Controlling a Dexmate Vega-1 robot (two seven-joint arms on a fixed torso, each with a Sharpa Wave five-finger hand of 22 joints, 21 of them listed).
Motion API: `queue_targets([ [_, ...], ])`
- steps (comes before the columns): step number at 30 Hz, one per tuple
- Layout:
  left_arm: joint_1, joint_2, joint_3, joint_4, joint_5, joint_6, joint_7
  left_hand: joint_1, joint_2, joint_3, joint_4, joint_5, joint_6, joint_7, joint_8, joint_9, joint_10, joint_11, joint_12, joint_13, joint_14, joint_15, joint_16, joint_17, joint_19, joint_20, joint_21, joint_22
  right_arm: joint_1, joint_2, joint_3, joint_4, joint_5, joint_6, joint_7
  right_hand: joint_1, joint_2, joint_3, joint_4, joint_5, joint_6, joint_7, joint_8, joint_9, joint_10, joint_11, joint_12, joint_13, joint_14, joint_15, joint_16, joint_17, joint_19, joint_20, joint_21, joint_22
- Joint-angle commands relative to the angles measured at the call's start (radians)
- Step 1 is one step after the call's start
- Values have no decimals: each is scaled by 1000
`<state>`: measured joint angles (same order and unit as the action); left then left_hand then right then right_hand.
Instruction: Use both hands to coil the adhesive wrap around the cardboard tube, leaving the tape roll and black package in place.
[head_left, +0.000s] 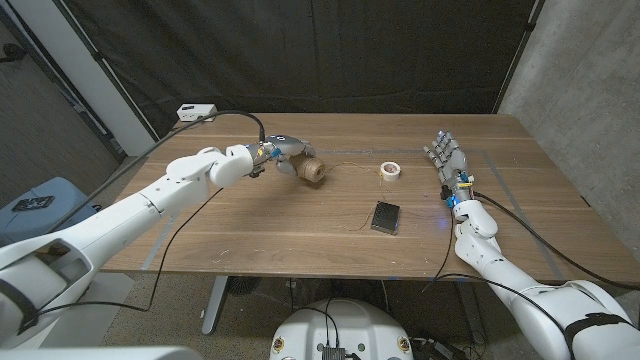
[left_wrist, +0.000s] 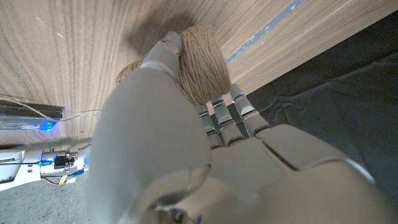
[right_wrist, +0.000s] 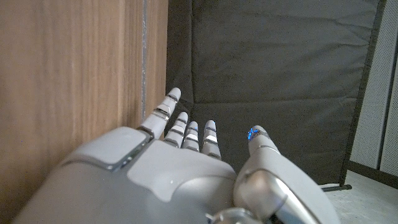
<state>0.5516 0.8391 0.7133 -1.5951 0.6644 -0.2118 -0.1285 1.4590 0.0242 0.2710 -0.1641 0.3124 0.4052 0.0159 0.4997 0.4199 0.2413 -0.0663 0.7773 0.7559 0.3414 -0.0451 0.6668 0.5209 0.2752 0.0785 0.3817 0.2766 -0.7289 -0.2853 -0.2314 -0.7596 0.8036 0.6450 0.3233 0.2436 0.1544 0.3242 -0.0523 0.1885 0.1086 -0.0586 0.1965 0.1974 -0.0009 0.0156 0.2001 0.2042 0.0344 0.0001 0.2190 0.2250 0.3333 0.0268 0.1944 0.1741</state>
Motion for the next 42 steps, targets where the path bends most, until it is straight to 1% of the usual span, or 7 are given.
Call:
queue_targets([
  [1, -18, -5, 3, 20, -10, -26, 10, 50, 58, -7, 2, 7, 4, -6, 8, 8, 10, 0, 5, 9, 20, -24, 9, 112, 4, -3, 9, 3, -4, -38, -32, -81, -48, -6, -48, -6, -3, 6, -4, 0, 3, 2, 5, 4, -3, -4, 4, 4, -4, -2, 6, 3, 0, 6, 8, 5],
  [8, -27, -8, 5, 36, -10, -40, 18, 52, 59, -9, 2, 8, 7, -6, 14, 12, 12, 1, 7, 15, 20, -23, 9, 109, 3, -3, 12, 4, -8, -58, -43, -119, -67, -9, -69, -5, -4, 7, -5, 0, 3, 2, 5, 4, -3, -7, 5, 4, -2, 2, 7, 3, -1, 8, 8, 5],
  [19, -51, -20, 12, 68, -14, -71, 31, 52, 60, -12, 4, 9, 6, -6, 22, 19, 11, 0, 8, 23, 22, -25, 8, 103, 1, -4, 17, 7, -28, -99, -58, -210, -107, -10, -117, -3, -4, 7, -7, 0, 8, 4, 7, 4, 5, -5, 8, 4, 1, 3, 8, 2, -1, 12, 8, 5],
  [28, -70, -28, 9, 71, -32, -86, 21, 51, 62, -13, 6, 10, 5, -7, 28, 25, 13, 2, 10, 29, 22, -25, 7, 99, 0, -4, 20, 8, -43, -133, -78, -275, -142, -29, -147, -2, -5, 8, -8, 0, 17, 5, 10, 4, 14, -4, 11, 4, 3, 4, 9, 2, -1, 13, 8, 5],
  [32, -78, -34, 6, 74, -37, -95, 25, 51, 63, -14, 6, 11, 4, -6, 30, 27, 13, 2, 10, 31, 21, -24, 7, 98, -1, -4, 22, 9, -49, -157, -92, -308, -169, -48, -162, 0, -5, 8, -10, 0, 20, 6, 11, 4, 16, -3, 11, 4, 3, 5, 8, 1, -1, 13, 8, 5],
  [42, -86, -43, 4, 72, -43, -101, 25, 51, 63, -14, 7, 13, 6, -8, 37, 31, 17, 0, 12, 36, 25, -22, 6, 94, -3, -5, 25, 10, -53, -181, -111, -344, -189, -80, -172, 5, -6, 11, -15, 0, 22, 6, 11, 4, 19, -2, 12, 4, 4, 5, 8, -1, -2, 13, 8, 5],
])
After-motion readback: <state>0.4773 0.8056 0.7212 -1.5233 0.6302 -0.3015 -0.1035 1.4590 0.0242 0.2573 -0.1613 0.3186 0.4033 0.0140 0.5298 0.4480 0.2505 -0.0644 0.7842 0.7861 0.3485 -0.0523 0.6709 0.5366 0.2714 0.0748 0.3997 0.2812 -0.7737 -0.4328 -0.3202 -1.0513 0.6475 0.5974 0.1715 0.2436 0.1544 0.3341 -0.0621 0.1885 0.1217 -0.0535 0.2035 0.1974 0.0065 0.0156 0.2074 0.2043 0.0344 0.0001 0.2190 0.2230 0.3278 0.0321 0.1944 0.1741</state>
